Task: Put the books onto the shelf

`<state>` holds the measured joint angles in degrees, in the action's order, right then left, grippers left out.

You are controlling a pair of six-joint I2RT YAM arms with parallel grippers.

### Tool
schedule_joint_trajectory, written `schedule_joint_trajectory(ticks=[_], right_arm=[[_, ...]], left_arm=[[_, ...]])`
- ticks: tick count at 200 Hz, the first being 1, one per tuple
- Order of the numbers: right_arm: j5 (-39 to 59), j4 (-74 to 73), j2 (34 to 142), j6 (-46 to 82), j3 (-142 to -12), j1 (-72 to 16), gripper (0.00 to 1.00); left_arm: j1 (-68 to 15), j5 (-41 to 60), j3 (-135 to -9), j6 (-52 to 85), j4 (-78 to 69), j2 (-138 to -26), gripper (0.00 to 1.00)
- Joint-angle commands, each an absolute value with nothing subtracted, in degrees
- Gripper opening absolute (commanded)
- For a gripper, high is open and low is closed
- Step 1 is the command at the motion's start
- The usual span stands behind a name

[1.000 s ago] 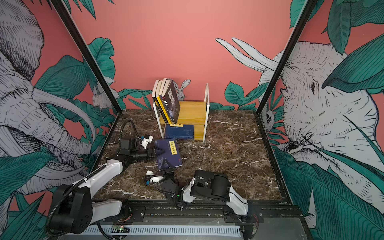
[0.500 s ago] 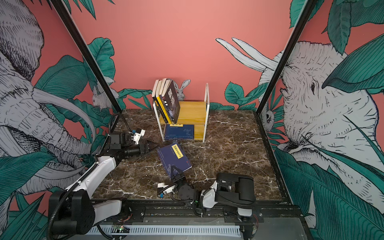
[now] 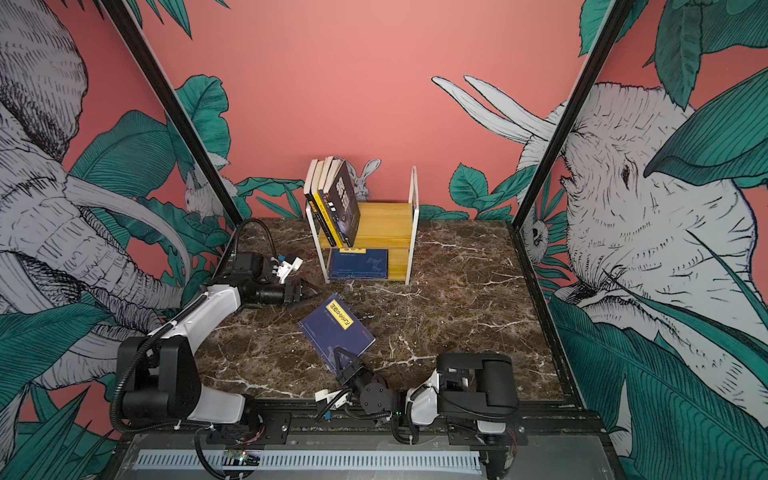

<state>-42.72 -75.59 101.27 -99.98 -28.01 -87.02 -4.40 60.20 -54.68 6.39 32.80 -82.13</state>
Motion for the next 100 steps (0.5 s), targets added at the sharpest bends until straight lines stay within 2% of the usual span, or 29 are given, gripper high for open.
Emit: schedule_joint_trajectory(ticks=[1, 21, 38, 73, 100], right_arm=[[-42.28, -81.02, 100.99, -105.02, -28.69, -87.46, 0.00], [-42.47, -80.92, 101.01, -106.35, -29.42, -87.50, 0.00], [-42.23, -80.96, 100.47, -106.21, -29.48, -87.51, 0.00], [-42.83, -80.93, 101.40, -106.02, -29.98, -87.14, 0.00], [-42.56, -80.80, 102.56, -105.24, -30.22, -86.65, 0.00]], left_arm=[[-7.29, 61.95, -55.21, 1.59, 37.38, -80.58, 0.95], [-9.40, 59.93, -55.14, 0.25, 38.88, -81.50, 0.88], [-10.16, 58.88, -56.38, -0.34, 40.77, -82.42, 0.78], [-10.55, 62.04, -57.36, 0.94, 40.85, -82.32, 0.43], [-10.55, 64.76, -54.92, 2.66, 37.67, -80.30, 0.12]])
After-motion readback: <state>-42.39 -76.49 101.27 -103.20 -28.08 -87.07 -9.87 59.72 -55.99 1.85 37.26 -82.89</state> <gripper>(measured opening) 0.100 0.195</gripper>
